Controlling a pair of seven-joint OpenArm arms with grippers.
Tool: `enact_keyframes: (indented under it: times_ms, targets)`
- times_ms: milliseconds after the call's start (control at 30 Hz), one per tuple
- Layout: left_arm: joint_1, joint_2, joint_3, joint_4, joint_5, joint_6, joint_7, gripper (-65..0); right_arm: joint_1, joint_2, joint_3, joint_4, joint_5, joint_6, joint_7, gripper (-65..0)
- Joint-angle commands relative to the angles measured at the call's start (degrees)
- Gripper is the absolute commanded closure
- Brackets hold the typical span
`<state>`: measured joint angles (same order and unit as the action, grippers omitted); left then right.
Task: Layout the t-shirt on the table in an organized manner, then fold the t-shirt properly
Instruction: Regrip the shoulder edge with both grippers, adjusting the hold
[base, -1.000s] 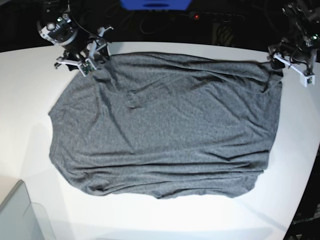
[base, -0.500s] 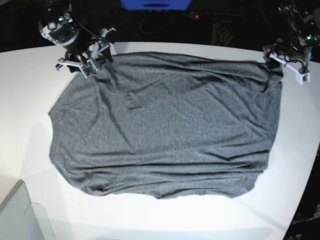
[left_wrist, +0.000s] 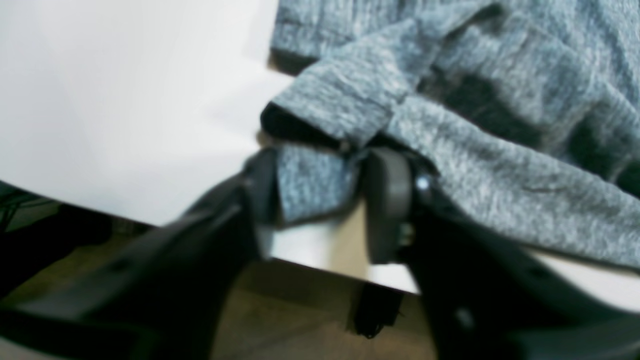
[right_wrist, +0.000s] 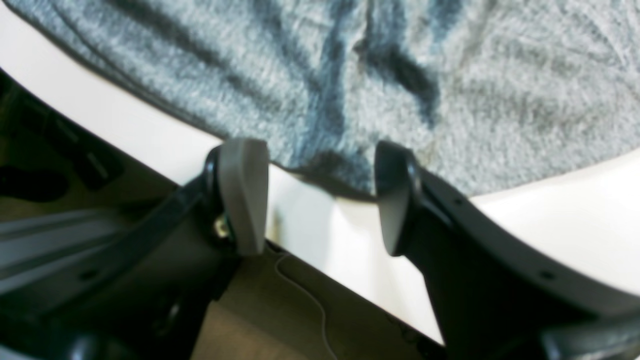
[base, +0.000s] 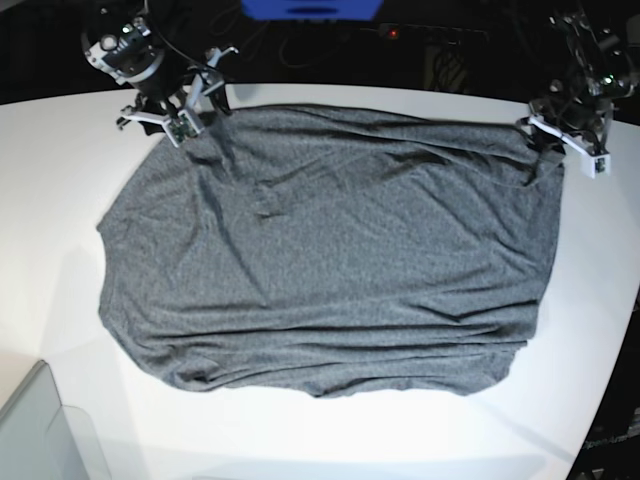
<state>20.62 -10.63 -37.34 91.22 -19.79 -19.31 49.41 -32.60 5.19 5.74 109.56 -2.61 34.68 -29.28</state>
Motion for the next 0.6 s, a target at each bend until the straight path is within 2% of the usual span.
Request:
enact_keyframes:
  times_ms: [0,167,233,333,467,567]
  targets:
    - [0.43,-0.31,0.02,-0.01,-0.38,-0.16,1.63,-23.7,-0.32,0.13,0.11,1.08,0.72,-0.17,1.28,-34.3]
    - [0.43,-0.31,0.02,0.52,-0.38,-0.16,1.63,-21.9,-1.03,0.13,-0.07,1.17,0.72,-0.17,1.37,-34.3]
    - [0.43,-0.4,0.02,0.6,0.32,-0.16,1.63,-15.0,-1.38,0.13,-0.07,2.05,0.72,-0.17,1.37,-34.7]
    - [-0.01,-0.75,0.29,0.52,3.13,-0.16,1.63,-1.0,-1.82,0.13,-0.51,3.19,0.63,-0.17,2.95,-34.8]
    - [-0.09,-0.66,0.38,0.6,5.24,-0.16,1.63,-0.8,-2.52,0.3,-2.18,3.1,0.37,-0.26,6.11,-34.8]
    - [-0.09,-0.93,0.2,0.6,5.24,-0.16,1.63,0.0,-2.08,0.22,-2.35,1.78,0.37,-0.26,6.46,-34.8]
